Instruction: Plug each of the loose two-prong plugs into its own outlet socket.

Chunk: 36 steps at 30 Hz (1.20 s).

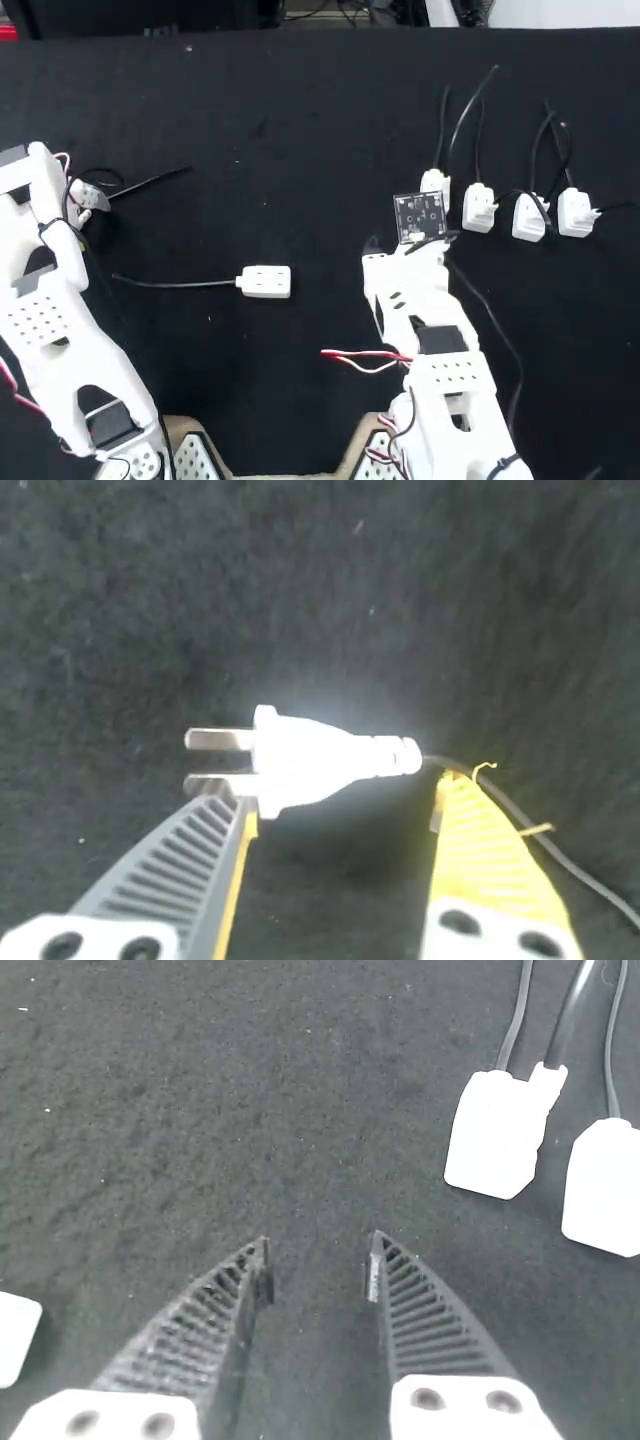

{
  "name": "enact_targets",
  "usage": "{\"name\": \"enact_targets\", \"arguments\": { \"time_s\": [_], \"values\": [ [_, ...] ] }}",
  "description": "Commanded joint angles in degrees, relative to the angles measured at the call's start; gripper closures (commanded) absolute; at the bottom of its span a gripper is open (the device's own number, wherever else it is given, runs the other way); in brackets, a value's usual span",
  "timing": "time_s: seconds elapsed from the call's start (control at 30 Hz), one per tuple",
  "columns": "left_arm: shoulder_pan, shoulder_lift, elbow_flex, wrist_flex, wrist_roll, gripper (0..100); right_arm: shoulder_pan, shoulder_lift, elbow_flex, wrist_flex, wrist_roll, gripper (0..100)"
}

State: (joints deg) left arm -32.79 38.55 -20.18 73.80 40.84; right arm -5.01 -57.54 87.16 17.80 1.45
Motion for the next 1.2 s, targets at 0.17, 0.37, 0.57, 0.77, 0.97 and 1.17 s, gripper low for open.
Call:
{"name": "enact_targets", "arguments": {
  "time_s": [0.17,0.37,0.57,0.77,0.97,1.17],
  "values": [
    [-1.3,1.1,-7.2,4.7,0.9,72,-0.8,-1.5,-3.0,-1.1,-0.4,85.0],
    [-0.7,-1.3,-20.4,16.7,-23.9,72,-0.8,-1.5,-3.1,-1.1,-0.4,85.0],
    [-1.3,-1.2,-29.6,14.6,-57.9,72,-0.8,-1.5,-3.1,-1.1,-0.4,85.0],
    [-2.1,-1.2,-29.4,14.7,-81.1,72,-0.8,-1.5,-3.1,-1.1,-0.4,85.0],
    [-2.8,1.8,-29.9,11.4,-87.8,71,-0.8,-1.5,-3.0,-1.1,-0.4,85.0],
    [-2.2,9.0,-30.1,10.1,-90.4,72,-0.8,-1.5,-2.9,-1.1,-0.4,85.0]
  ]
}}
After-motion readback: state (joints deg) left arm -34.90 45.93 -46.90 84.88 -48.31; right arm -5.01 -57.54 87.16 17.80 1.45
